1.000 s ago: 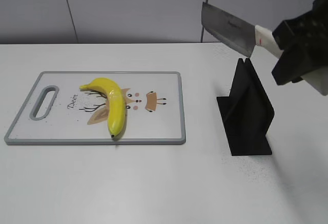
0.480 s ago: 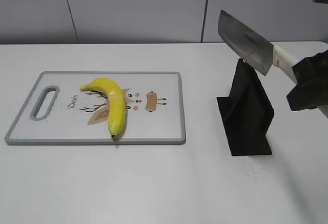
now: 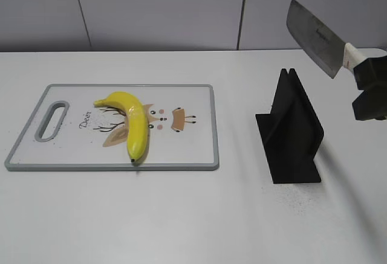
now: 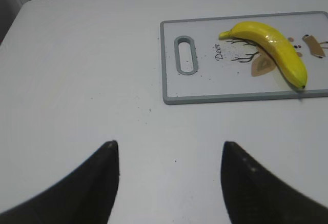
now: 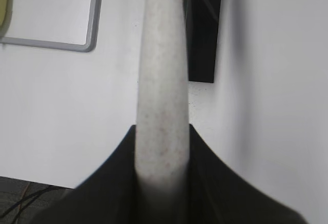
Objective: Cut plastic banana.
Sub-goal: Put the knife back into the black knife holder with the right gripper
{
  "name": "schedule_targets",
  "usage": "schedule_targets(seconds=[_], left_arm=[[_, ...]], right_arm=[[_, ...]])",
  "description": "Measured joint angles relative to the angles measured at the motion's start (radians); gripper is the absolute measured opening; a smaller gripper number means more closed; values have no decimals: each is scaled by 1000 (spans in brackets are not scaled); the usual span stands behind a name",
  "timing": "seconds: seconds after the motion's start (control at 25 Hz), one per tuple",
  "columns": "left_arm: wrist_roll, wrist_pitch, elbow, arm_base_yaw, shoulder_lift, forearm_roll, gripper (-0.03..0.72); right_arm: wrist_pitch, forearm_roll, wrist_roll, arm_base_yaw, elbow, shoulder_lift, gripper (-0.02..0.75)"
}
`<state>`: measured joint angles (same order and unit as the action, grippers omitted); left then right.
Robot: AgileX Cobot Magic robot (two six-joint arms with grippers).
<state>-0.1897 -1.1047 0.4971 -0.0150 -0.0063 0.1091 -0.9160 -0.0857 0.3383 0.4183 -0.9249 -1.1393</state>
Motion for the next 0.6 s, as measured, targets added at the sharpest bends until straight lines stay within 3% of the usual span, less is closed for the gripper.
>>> schedule_targets(seconds=[0.6], left_arm=[[6, 14, 0, 6, 0, -8, 590]], right_arm=[[33, 27, 32, 0, 0, -147, 161]])
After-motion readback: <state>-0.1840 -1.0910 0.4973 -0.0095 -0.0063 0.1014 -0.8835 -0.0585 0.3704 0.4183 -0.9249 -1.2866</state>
